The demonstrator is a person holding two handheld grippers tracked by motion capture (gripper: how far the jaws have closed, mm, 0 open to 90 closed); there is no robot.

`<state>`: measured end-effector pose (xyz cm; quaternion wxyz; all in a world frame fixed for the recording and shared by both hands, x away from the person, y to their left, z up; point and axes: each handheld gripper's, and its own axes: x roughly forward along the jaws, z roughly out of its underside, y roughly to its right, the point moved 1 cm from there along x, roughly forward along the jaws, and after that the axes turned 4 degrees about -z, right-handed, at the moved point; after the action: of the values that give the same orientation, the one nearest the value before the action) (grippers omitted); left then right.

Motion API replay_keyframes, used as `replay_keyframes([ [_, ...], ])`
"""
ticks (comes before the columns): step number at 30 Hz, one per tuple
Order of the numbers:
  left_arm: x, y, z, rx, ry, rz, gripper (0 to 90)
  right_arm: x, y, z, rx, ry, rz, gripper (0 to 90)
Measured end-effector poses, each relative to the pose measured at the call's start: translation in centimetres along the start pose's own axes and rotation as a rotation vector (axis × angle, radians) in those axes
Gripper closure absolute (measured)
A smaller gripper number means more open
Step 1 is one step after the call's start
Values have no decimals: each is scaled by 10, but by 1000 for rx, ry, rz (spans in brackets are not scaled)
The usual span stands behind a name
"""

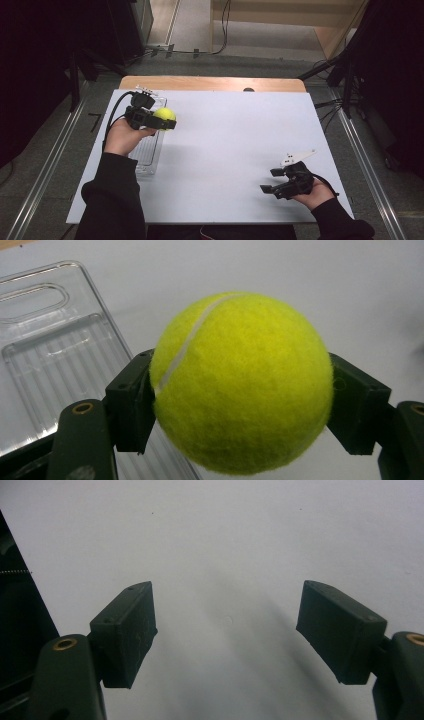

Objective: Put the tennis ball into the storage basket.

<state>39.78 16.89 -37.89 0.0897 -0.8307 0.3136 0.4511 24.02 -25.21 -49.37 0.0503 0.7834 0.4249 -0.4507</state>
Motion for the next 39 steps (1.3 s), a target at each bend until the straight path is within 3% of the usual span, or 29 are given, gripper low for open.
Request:
replay_keyframes([
  [8,-2,-9,3,-26,16,-59,264,0,0,0,0,0,0,217],
  [39,-3,-39,16,-137,44,-182,264,1,0,0,0,-4,-3,216],
])
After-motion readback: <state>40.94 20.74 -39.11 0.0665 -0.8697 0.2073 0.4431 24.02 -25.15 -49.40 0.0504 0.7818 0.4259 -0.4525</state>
